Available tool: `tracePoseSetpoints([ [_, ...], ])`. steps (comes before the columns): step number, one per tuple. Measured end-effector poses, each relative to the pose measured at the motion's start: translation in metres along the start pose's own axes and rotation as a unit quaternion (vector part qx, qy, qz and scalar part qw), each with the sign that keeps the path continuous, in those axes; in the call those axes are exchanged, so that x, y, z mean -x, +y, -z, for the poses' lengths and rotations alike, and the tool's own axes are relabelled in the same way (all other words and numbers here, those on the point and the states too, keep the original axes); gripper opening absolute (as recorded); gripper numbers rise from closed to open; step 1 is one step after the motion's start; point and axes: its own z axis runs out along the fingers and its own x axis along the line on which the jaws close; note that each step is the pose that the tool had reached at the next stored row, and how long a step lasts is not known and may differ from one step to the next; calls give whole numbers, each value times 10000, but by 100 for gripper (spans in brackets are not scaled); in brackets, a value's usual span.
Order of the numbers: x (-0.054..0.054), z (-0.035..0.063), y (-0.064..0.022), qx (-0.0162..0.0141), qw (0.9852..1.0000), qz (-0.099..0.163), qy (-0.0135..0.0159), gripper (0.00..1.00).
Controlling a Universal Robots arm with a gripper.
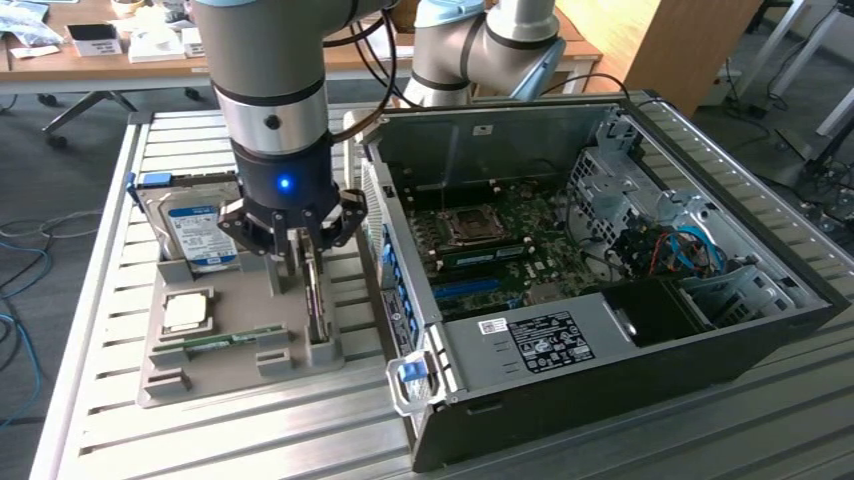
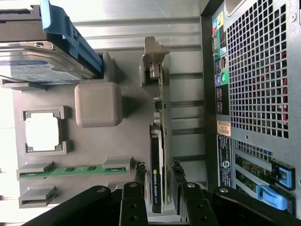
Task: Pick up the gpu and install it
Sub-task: 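Pick up the gpu and move the gpu toward the slot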
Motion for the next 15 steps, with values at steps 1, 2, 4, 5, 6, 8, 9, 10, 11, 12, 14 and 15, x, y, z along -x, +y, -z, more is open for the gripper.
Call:
tracePoseSetpoints([
  [1,0,-4,0,0,10000,0,0,36],
  [2,0,-4,0,-1,10000,0,1,36],
  [4,-1,-5,-1,-1,10000,0,1,36],
  [5,0,-6,0,0,10000,0,1,36],
  [6,0,-6,0,0,10000,0,0,36],
  [8,0,-6,0,0,10000,0,0,36],
  [9,0,-6,0,0,10000,0,0,36],
  [10,0,-6,0,0,10000,0,0,43],
  [11,0,-6,0,0,10000,0,0,43],
  [12,0,-6,0,0,10000,0,0,43],
  [14,0,-9,0,0,10000,0,0,43],
  [15,0,-19,0,2,10000,0,-2,43],
])
